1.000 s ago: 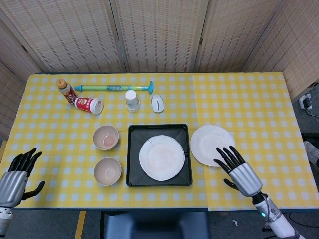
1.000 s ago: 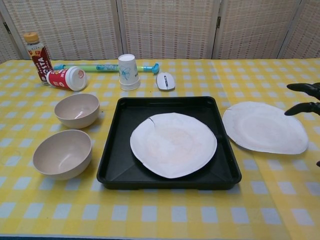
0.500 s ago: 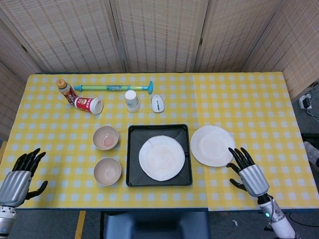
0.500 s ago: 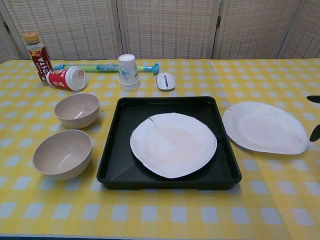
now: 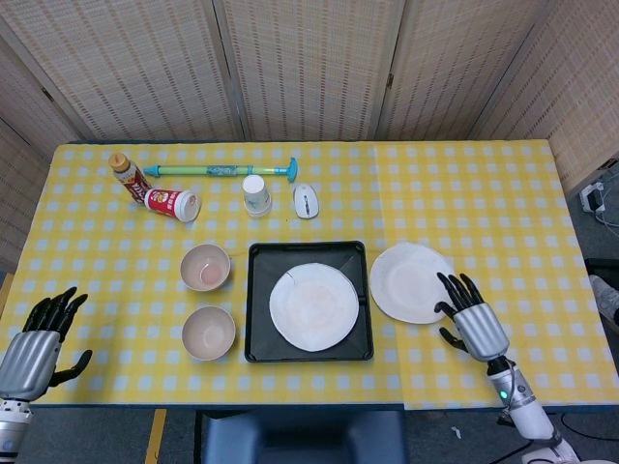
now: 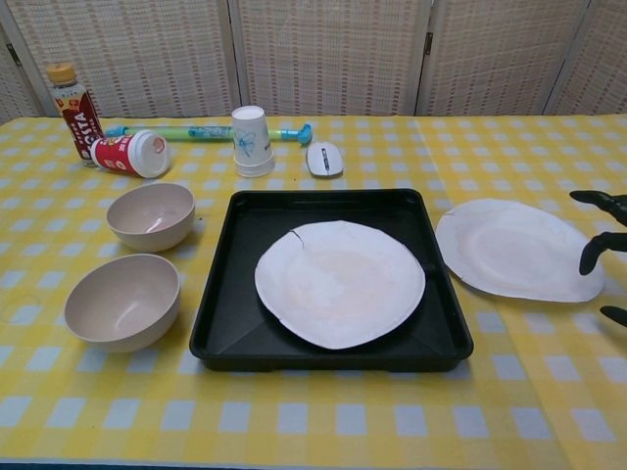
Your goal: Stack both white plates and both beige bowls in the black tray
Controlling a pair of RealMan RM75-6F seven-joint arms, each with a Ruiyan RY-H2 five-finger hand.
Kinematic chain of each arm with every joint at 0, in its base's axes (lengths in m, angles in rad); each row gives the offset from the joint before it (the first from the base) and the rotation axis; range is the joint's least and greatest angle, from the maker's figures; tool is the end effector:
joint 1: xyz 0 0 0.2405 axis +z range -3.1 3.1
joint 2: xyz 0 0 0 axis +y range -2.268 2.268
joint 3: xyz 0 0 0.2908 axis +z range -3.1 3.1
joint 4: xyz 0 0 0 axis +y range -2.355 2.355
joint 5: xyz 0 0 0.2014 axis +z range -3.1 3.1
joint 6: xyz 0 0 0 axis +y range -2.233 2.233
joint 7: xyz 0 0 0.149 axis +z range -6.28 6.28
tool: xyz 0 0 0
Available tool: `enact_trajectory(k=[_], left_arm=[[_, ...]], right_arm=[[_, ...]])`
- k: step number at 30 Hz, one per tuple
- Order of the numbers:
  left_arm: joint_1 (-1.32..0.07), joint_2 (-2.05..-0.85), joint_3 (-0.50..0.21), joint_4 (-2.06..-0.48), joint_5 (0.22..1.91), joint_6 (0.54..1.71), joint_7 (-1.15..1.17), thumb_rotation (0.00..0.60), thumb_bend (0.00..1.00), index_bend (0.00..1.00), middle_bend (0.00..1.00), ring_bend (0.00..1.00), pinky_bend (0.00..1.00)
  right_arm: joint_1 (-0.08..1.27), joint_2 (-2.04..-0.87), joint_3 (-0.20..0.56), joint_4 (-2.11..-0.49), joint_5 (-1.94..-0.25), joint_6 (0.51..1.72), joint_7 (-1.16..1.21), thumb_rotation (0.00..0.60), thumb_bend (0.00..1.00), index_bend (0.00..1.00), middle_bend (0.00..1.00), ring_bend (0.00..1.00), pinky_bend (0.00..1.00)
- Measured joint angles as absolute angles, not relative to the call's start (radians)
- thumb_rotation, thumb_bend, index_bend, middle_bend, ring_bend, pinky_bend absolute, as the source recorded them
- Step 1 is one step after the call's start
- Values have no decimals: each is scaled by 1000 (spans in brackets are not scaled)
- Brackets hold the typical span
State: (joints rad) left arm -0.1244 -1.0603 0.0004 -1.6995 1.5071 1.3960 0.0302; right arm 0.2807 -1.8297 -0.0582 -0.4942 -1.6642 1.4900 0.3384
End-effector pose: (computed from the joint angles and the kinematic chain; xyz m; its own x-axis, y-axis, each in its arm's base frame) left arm -0.3263 0.1883 0.1751 0.4032 0.1267 0.9063 0.9151 -0.0556 -0.3994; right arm -0.3695 -0.2533 0.0019 0.4897 -0.0140 0.8718 -0.8218 -0.3413 0.4562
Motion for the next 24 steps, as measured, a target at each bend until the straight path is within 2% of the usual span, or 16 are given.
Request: enact_trajectory(k=[13, 24], left_arm=[[-129, -1060, 0, -1695, 1504, 1389, 28, 600, 390, 0, 15, 0, 0], [-137, -1065, 3, -1693, 1496, 1368, 36, 600, 390, 0, 15, 0, 0]], right_arm=[[300, -1874, -55, -430, -1655, 1451, 363, 600, 320, 478, 0, 0, 0], [342, -1916, -48, -367, -1653, 1415, 371, 600, 364, 517, 1, 0, 0]])
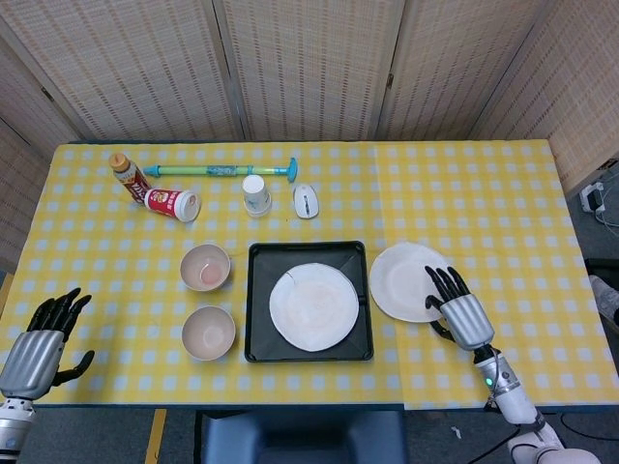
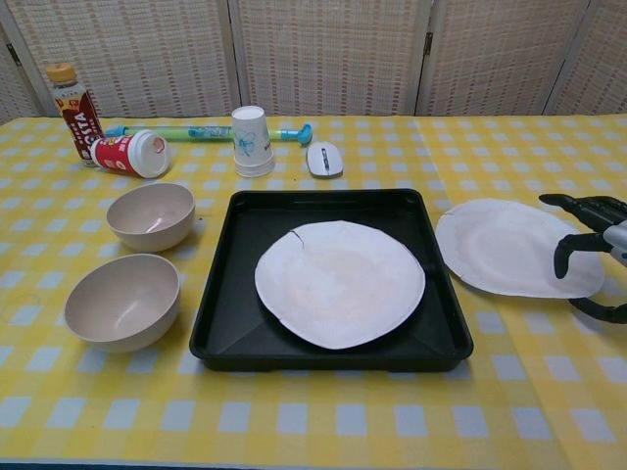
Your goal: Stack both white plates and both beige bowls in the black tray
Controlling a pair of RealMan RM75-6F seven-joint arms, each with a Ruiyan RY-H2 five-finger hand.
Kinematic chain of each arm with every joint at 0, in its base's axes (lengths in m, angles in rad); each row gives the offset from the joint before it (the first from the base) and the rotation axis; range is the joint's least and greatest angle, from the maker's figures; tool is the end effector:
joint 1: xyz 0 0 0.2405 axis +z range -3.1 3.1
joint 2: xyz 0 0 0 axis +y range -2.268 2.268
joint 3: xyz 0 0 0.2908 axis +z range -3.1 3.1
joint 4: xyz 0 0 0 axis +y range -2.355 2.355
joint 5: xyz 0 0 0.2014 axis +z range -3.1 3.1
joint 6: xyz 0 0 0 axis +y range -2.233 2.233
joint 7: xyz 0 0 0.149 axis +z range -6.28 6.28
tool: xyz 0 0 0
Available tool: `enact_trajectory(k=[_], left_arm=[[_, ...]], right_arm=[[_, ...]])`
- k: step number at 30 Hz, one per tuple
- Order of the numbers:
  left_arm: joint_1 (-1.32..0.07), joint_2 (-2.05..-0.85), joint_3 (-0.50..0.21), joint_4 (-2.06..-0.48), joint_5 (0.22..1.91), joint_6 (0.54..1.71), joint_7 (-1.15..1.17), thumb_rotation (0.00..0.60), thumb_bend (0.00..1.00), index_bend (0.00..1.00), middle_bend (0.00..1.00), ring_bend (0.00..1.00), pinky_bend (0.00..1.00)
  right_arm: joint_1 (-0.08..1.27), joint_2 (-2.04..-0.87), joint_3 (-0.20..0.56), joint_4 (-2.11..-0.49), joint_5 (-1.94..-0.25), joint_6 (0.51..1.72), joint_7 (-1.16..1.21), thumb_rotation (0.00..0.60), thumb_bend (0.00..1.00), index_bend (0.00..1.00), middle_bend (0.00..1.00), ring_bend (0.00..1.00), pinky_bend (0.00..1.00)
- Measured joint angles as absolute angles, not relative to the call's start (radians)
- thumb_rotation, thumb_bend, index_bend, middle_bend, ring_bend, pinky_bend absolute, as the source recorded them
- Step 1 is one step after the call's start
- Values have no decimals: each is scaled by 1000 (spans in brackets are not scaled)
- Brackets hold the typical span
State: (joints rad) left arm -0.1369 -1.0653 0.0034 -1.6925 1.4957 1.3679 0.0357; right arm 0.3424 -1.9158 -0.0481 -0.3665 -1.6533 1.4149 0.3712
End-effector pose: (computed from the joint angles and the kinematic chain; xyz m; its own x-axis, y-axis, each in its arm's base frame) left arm -0.3284 0.1914 0.1704 0.4098 0.1523 0.8994 0.9121 -0.0569 -0.4060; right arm -0.3606 -0.2794 -0.0202 0.5136 -0.0350 0.8573 -0.8102 -0.3486 0.4712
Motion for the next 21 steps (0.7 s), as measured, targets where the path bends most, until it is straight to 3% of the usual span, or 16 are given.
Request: enact_trajectory(k=[5, 14, 21], left_arm=[[-141, -1064, 4, -1695, 1491, 1357, 33, 600, 390, 0, 15, 0, 0], [-139, -1067, 3, -1697, 1489, 1366, 31, 600, 390, 0, 15, 0, 0], [-131, -1061, 5, -1700, 1492, 1379, 27, 600, 390, 0, 15, 0, 0]], right_arm=[[360, -1930, -44, -346, -1650, 1407, 384, 600, 382, 551, 20, 13, 0], [372, -1949, -40, -313, -1650, 1433, 424, 600, 525, 691, 127, 87, 0], [379, -1958, -42, -294, -1651, 1450, 436, 600, 539, 716, 152, 93, 0]])
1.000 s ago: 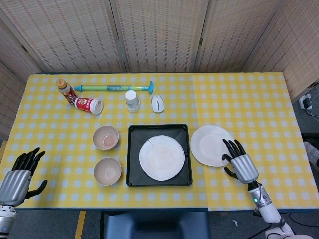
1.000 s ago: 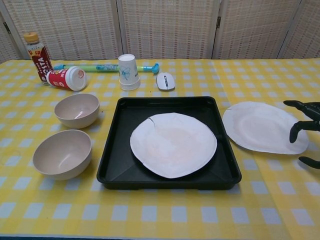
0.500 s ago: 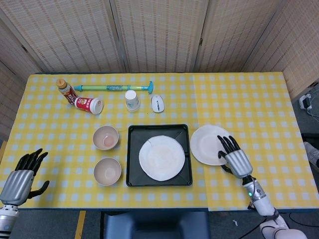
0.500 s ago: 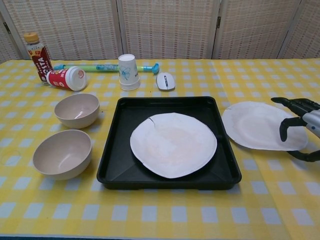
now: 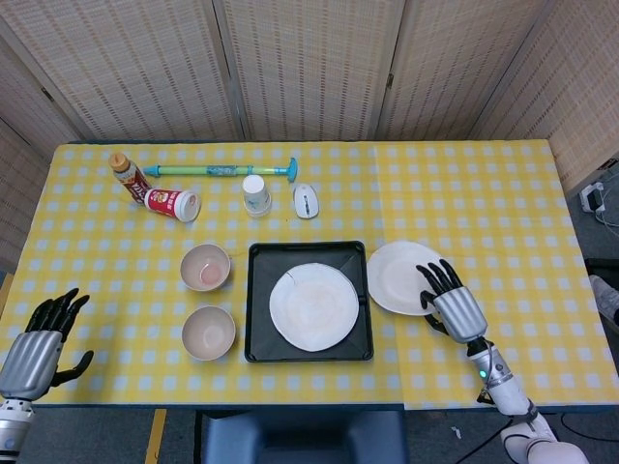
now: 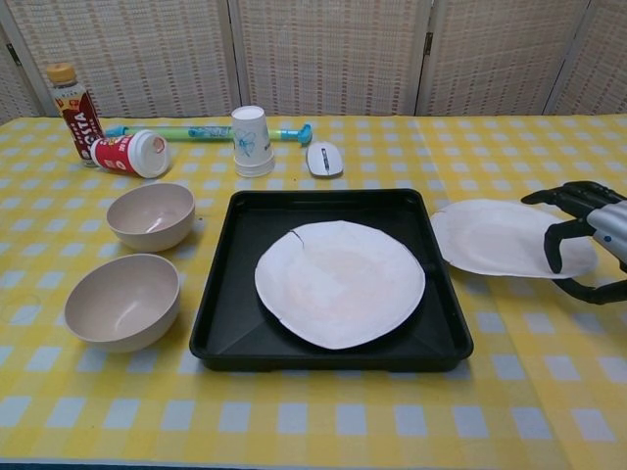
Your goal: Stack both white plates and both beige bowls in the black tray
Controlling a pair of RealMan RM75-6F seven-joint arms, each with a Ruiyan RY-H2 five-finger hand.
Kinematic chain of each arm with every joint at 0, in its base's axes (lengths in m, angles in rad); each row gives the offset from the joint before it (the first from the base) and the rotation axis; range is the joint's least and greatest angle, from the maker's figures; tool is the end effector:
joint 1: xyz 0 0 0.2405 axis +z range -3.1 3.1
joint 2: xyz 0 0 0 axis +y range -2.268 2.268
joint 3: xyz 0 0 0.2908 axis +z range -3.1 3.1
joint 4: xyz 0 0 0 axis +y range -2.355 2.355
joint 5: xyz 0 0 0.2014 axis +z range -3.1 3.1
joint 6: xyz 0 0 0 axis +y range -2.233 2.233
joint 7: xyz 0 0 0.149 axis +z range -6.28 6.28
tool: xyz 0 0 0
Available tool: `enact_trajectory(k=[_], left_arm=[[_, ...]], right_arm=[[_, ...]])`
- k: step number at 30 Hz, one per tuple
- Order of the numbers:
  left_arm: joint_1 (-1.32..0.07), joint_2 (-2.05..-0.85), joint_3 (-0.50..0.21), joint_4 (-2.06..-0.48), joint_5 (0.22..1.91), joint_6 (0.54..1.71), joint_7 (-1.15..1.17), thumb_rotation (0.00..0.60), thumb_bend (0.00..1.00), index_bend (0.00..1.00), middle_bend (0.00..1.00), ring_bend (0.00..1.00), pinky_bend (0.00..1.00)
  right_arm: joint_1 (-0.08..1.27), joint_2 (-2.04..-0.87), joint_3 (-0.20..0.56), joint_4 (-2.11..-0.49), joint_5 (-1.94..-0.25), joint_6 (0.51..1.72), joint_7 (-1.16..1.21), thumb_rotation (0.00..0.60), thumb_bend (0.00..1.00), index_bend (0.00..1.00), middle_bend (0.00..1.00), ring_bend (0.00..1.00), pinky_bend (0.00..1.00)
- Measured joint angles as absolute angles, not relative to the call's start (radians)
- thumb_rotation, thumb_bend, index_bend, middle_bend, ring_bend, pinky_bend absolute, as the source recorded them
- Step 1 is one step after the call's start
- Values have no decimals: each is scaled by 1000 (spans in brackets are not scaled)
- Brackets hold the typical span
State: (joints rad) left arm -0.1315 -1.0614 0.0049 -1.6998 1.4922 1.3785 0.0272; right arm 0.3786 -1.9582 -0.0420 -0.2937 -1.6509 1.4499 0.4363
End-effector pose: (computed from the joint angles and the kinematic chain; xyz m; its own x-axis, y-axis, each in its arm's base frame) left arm -0.3282 0.1894 0.1725 0.3977 0.1465 0.9057 0.9174 -0.0469 -0.3953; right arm -0.3462 -0.2929 -0.0224 0.4733 0.0052 0.8809 -0.8136 -0.3808 0.4394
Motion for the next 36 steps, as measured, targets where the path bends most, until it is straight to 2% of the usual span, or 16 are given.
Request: enact_trajectory(k=[4, 12, 17, 20, 25, 31, 36], left_arm=[[-128, -1059, 5, -1700, 1497, 1387, 20, 600, 390, 0, 15, 0, 0], [-129, -1057, 7, -1703, 1499, 1383, 20, 600, 390, 0, 15, 0, 0], [-132, -1060, 7, -1704, 1498, 1378, 26, 600, 390, 0, 15, 0, 0], [-133, -1061, 10, -1706, 1504, 1376, 27, 600, 390, 0, 15, 0, 0], [-132, -1057, 11, -1706, 1507, 1379, 19, 600, 390, 0, 15, 0, 0], [-127, -1051, 4, -1701, 1495, 1389, 10, 600, 390, 0, 15, 0, 0], [-123, -1041, 0, -1698, 1492, 1397, -14, 600, 390, 0, 15, 0, 0]], right_arm=[[376, -1955, -35, -295, -1650, 1508, 430, 600, 540, 725, 161, 102, 0], [356, -1915, -13, -333, -1656, 1770, 395, 600, 540, 729, 169, 103, 0], [351, -1862, -16, -439, -1693, 1922, 357, 600, 540, 732, 171, 103, 0], [365, -1837, -27, -519, -1731, 1952, 311, 600, 539, 733, 173, 104, 0], [414, -1818, -45, -629, -1779, 1916, 242, 600, 539, 733, 174, 104, 0], [489, -1839, -46, -676, -1797, 1779, 210, 600, 539, 734, 175, 104, 0], [544, -1905, -43, -660, -1795, 1663, 228, 600, 539, 734, 176, 104, 0]])
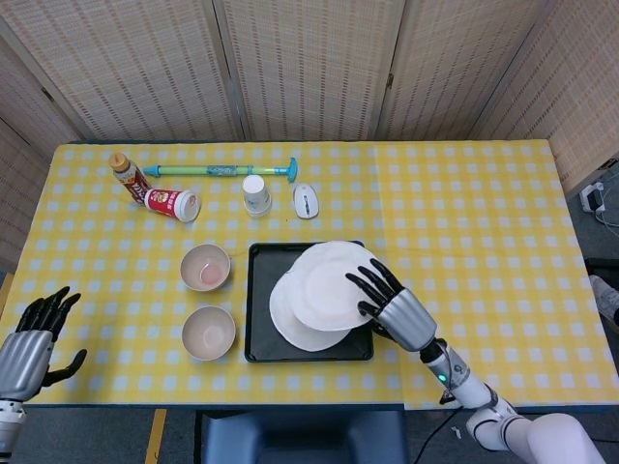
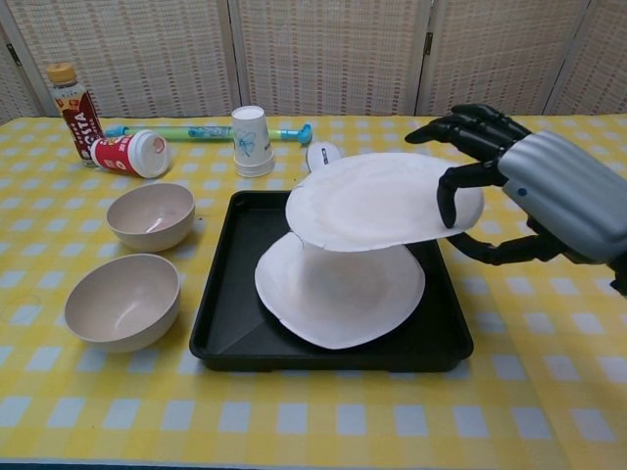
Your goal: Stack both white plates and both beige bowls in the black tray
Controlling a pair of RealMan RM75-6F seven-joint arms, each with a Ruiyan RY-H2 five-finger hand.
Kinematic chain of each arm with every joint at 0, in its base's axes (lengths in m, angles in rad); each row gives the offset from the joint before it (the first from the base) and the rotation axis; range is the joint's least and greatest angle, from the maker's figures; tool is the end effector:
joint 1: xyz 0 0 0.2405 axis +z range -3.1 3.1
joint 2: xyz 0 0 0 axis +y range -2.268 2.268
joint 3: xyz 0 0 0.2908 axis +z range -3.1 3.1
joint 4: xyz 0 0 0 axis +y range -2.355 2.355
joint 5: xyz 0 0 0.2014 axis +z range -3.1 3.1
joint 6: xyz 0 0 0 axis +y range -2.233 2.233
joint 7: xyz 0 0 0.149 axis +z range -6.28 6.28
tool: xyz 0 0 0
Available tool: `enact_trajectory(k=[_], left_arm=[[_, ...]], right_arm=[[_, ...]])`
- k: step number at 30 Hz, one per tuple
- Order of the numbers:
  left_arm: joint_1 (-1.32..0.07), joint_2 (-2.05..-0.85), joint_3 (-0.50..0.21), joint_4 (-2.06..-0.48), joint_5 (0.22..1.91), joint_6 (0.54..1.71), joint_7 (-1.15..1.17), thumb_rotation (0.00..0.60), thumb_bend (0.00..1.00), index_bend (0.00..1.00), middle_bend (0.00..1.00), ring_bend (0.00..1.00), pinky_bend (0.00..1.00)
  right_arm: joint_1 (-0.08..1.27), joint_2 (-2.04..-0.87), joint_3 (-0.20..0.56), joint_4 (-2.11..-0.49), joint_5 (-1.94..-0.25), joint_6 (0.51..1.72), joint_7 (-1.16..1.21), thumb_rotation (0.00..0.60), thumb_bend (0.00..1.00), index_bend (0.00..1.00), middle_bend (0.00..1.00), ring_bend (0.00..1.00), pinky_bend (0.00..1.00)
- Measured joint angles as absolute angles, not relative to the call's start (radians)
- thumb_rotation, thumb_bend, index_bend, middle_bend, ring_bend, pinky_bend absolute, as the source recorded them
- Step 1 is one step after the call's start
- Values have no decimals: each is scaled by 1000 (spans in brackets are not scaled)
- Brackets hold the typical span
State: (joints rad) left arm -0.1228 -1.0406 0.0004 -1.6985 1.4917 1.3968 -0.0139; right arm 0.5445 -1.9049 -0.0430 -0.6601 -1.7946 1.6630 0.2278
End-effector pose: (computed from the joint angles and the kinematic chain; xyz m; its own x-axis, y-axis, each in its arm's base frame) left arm -0.3300 0.1880 0.1830 0.3787 0.1264 0.9168 0.9253 -0.0321 -0.3778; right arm -0.2255 -0.2984 -0.0359 0.2781 0.1726 0.9449 -0.6438 -0.6966 0.3167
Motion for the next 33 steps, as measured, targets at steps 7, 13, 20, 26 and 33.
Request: enact_trajectory(k=[7, 13, 20, 26, 33], left_arm=[[-113, -1038, -9, -1693, 1480, 1416, -17, 600, 390, 0, 15, 0, 0], [-113, -1031, -6, -1691, 1489, 1413, -33, 600, 390, 0, 15, 0, 0], [-120, -1032, -9, -1683, 1485, 1399, -41, 600, 390, 0, 16, 0, 0], [-118, -1035, -4, -1682, 1509, 1412, -44, 600, 386, 0, 16, 0, 0], [-123, -1037, -6, -1675, 1501, 1401, -41, 600, 368, 0, 15, 0, 0]], right_arm=[[578, -1986, -60, -568, -1801, 1586, 257, 600, 540, 734, 176, 106, 0], [601, -2041, -64, -491, -1792, 1532, 307, 600, 539, 734, 174, 105, 0], [600, -2056, -86, -454, -1793, 1515, 339, 600, 456, 433, 59, 55, 0], [594, -2031, -94, -514, -1783, 1465, 306, 600, 213, 168, 0, 0, 0], [614, -1950, -99, -699, -1768, 1370, 264, 600, 136, 2, 0, 0, 0]])
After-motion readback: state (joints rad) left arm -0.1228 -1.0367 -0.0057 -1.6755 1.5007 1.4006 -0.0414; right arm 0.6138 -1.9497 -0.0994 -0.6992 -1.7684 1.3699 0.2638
